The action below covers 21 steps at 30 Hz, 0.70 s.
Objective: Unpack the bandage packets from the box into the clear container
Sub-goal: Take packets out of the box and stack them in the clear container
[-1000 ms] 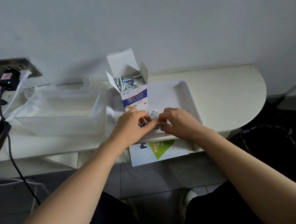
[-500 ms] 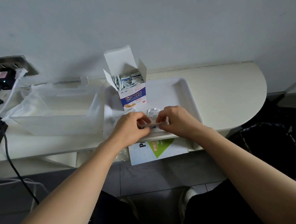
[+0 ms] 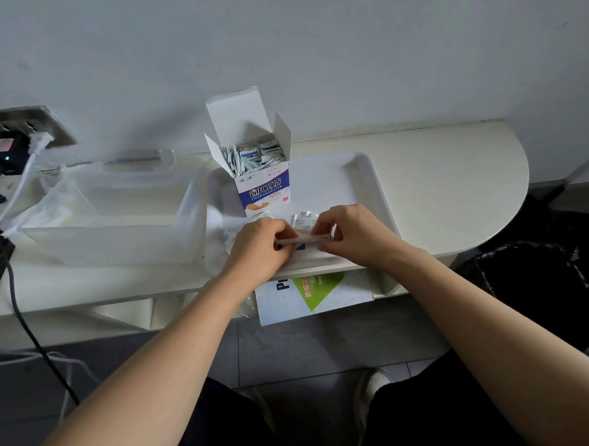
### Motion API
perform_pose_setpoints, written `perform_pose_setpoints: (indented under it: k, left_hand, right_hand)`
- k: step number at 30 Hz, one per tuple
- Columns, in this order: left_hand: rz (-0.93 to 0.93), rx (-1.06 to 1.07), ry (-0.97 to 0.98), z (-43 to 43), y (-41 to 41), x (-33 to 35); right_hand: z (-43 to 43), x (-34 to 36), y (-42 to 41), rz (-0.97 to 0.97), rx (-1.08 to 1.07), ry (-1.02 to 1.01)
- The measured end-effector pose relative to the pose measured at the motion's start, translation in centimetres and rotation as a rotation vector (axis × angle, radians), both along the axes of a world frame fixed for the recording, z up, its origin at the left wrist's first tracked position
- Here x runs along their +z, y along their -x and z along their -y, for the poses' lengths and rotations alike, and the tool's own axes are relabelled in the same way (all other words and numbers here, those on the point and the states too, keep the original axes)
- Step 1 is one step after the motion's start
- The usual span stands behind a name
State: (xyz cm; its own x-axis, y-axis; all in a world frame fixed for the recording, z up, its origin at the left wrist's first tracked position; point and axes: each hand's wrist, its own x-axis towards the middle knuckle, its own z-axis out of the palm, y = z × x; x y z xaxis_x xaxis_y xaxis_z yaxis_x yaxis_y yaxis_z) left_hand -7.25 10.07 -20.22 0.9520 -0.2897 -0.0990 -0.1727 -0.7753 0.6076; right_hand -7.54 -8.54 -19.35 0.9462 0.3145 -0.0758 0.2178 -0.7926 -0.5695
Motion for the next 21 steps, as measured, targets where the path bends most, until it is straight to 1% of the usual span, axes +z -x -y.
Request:
perform_pose_setpoints:
  k: [3, 5, 7, 9, 10, 12, 14, 15, 17, 18, 19, 21]
  left_hand:
    - [0.044, 0.017, 0.009, -0.2, 0.1, 0.6]
    - [0.080, 0.027, 0.049, -0.8, 0.3, 1.6]
    - [0.101, 0.035, 0.093, -1.8, 0.8, 3.0]
    - [0.135, 0.078, 0.123, -3.5, 1.5, 4.4]
    - [0.186, 0.108, 0.132, -4.7, 2.0, 5.0]
    - [0.368, 0.187, 0.117, -7.5, 2.9, 5.5]
    - [0.517, 0.291, 0.015, -10.5, 3.7, 5.7]
    - [0.529, 0.345, -0.070, -11.9, 4.1, 5.7]
    - [0.441, 0.414, -0.254, -14.1, 4.5, 5.7]
    - [0.398, 0.416, -0.314, -14.6, 4.4, 5.5]
    - [0.385, 0.404, -0.346, -15.0, 4.5, 5.2]
    - [0.417, 0.374, -0.368, -15.1, 4.5, 5.0]
  right_hand:
    - [-0.1, 0.3, 0.3, 0.008, 0.002, -0.019]
    - [-0.5, 0.7, 0.4, 0.045, 0.000, -0.056]
    - [-1.0, 1.2, 0.4, 0.087, 0.017, -0.049]
    - [-1.9, 1.8, 0.3, 0.112, 0.019, -0.066]
    - [-2.5, 2.1, 0.2, 0.106, 0.005, -0.118]
    - [-3.8, 2.8, 0.1, 0.037, -0.053, -0.317]
    - [-5.8, 3.4, 0.1, -0.076, -0.118, -0.540]
    - [-6.9, 3.5, 0.0, -0.121, -0.137, -0.624]
    - [-9.0, 3.7, 0.0, -0.161, -0.156, -0.709]
    - [-9.8, 3.8, -0.1, -0.171, -0.165, -0.728]
    - [-10.7, 3.9, -0.1, -0.179, -0.170, -0.744]
    - [-12.3, 4.2, -0.2, -0.190, -0.178, -0.775]
